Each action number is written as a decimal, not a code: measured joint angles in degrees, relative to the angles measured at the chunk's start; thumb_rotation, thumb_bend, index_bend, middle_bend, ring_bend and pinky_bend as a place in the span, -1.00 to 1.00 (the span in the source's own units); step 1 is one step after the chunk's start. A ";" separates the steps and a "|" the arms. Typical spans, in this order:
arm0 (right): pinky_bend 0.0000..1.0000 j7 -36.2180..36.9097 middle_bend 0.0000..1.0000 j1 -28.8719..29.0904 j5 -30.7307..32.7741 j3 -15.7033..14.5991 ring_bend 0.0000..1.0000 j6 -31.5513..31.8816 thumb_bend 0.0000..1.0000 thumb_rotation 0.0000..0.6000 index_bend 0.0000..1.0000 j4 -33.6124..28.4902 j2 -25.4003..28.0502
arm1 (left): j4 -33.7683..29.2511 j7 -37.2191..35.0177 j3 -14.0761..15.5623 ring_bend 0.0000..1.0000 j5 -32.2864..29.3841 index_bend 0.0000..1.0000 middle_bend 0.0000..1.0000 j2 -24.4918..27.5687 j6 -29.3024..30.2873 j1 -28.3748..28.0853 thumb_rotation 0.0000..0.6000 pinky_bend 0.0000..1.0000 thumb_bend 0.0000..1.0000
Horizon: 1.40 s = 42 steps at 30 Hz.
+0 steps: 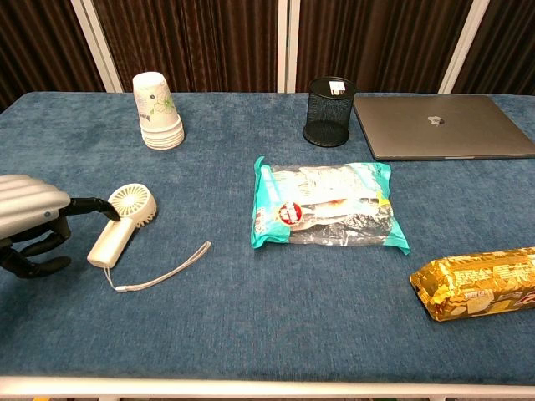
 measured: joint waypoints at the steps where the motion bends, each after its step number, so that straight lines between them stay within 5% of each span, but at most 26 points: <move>1: -1.00 0.02 -1.00 0.00 0.00 0.01 -1.00 0.02 -0.71 1.00 -1.00 -0.02 0.02 | -0.30 0.01 -0.05 0.72 0.07 -0.57 0.65 0.22 0.18 0.01 1.00 0.65 -0.18; 20: -1.00 0.83 -1.00 -0.31 -0.39 0.07 -1.00 0.89 -0.70 1.00 -1.00 0.44 0.12 | -10.69 -1.96 -3.00 0.67 3.40 -0.56 0.59 10.01 9.88 1.47 1.00 0.61 -0.20; 23: -1.00 1.26 -1.00 -0.34 -0.90 0.11 -1.00 1.39 -0.69 1.00 -1.00 0.51 0.15 | -10.12 -5.86 -3.90 0.38 4.79 -0.55 0.34 11.06 14.45 3.11 1.00 0.45 -0.25; 27: -1.00 1.57 -1.00 -0.42 -1.60 0.16 -1.00 2.19 -0.68 1.00 -1.00 0.65 0.07 | -7.16 -11.88 -5.40 -0.56 6.47 -0.55 -0.41 11.76 22.97 6.37 1.00 -0.10 -0.44; 29: -1.00 1.39 -1.00 -0.44 -1.73 0.15 -1.00 2.30 -0.68 1.00 -1.00 0.56 0.03 | -4.49 -14.65 -6.27 -0.81 6.94 -0.55 -0.64 11.90 28.16 8.70 1.00 -0.38 -0.58; 34: -1.00 0.53 -1.00 -0.38 -2.06 0.16 -1.00 2.51 -0.68 1.00 -1.00 -0.30 -0.01 | 0.96 -16.78 -7.16 -0.99 6.41 -0.63 -0.82 13.33 35.29 15.30 1.00 -0.74 -0.98; 42: -1.00 0.29 -1.00 -0.48 -1.61 0.21 -1.00 2.47 -0.68 1.00 -1.00 0.03 -0.40 | 1.34 -16.88 -5.88 -0.99 6.29 -0.65 -0.82 14.53 34.36 17.71 1.00 -0.76 -1.00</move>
